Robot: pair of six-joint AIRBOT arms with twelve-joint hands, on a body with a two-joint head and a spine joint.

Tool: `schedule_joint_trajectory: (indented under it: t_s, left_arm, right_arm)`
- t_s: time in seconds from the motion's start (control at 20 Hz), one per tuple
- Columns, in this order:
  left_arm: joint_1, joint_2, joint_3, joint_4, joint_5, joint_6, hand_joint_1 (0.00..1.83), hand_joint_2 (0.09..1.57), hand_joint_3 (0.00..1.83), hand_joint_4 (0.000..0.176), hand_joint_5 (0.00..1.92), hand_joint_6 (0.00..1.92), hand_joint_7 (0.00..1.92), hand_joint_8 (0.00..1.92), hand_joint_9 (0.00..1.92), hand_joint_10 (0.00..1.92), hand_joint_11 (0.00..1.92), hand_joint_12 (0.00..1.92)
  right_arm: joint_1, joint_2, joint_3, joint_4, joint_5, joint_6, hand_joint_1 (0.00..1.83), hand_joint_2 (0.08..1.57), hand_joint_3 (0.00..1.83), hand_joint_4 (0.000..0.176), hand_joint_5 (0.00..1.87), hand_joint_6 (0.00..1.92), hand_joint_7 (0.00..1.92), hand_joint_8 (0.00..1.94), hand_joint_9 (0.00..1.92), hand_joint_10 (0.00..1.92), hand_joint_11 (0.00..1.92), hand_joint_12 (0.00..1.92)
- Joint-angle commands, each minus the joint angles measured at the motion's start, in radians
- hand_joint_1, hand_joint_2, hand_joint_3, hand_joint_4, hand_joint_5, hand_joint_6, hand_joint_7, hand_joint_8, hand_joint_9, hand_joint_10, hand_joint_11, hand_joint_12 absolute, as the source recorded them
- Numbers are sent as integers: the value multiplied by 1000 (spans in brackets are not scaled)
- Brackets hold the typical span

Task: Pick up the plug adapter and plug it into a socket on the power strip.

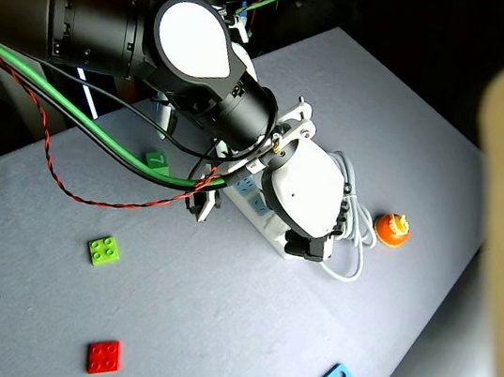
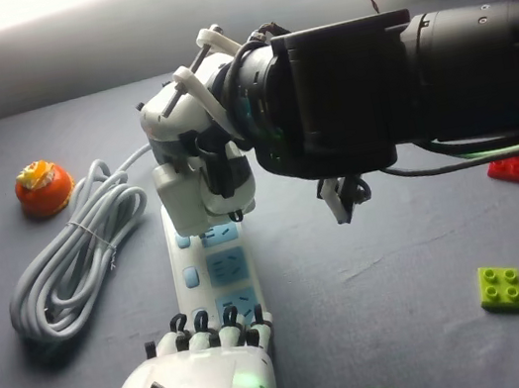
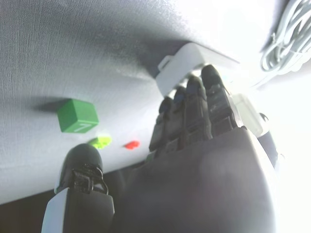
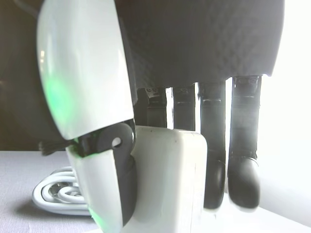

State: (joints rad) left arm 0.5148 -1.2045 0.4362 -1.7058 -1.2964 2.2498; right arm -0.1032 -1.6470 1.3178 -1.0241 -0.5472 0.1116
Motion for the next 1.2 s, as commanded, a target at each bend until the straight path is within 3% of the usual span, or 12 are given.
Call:
schedule_joint_trajectory:
  t_s: [0.0,0.15,0.2,0.25,0.45,0.65,0.8,1.1,1.15]
  left_arm:
    - [-2,10,3,22,-23,2,0,1238,1,0,84,5,82,5,77,3,0,276]
    - [-2,10,4,22,-23,2,0,1227,0,0,130,6,134,6,129,7,0,418]
    - [-2,10,4,22,-24,2,0,1227,0,0,130,3,135,3,130,4,0,414]
    - [-2,10,3,21,-24,2,0,1224,0,0,143,4,154,5,149,6,0,451]
    - [-4,11,4,21,-25,2,0,1218,0,0,162,5,175,5,165,4,0,483]
    - [-3,11,4,21,-26,2,0,1228,2,0,115,0,141,1,128,0,0,372]
    - [-1,11,4,21,-26,1,0,1232,1,0,137,4,155,4,145,2,0,456]
    - [-1,12,3,21,-29,1,0,1228,0,0,119,1,136,2,122,1,0,392]
    - [-1,13,3,21,-29,1,0,1228,0,0,96,0,103,3,85,1,0,323]
  right_arm:
    - [1,9,0,-38,29,-10,1366,1165,0,0,810,999,931,1150,820,1459,646,1585]
    - [1,16,0,-38,32,-15,1373,1142,0,0,883,880,963,1105,850,1430,671,1578]
    - [1,17,0,-38,33,-17,1268,1151,6,0,854,982,968,1196,817,1254,674,1568]
    - [1,18,0,-38,33,-17,1247,1151,0,0,870,974,968,1218,813,1198,682,1569]
    - [2,20,0,-38,35,-13,1232,1168,0,0,849,1010,926,1288,781,1201,661,1578]
    - [0,15,0,-38,36,-11,1235,1165,0,0,845,1012,944,1260,804,1176,674,1569]
    - [-7,6,0,-38,37,-16,1241,1156,0,0,863,983,959,1238,828,1147,702,1533]
    - [-23,-15,-2,-37,44,-18,1226,1167,1,0,852,1014,928,1270,800,1153,630,1579]
    - [-28,-17,-1,-37,44,-19,1330,1184,0,0,808,1025,875,1250,762,1439,620,1607]
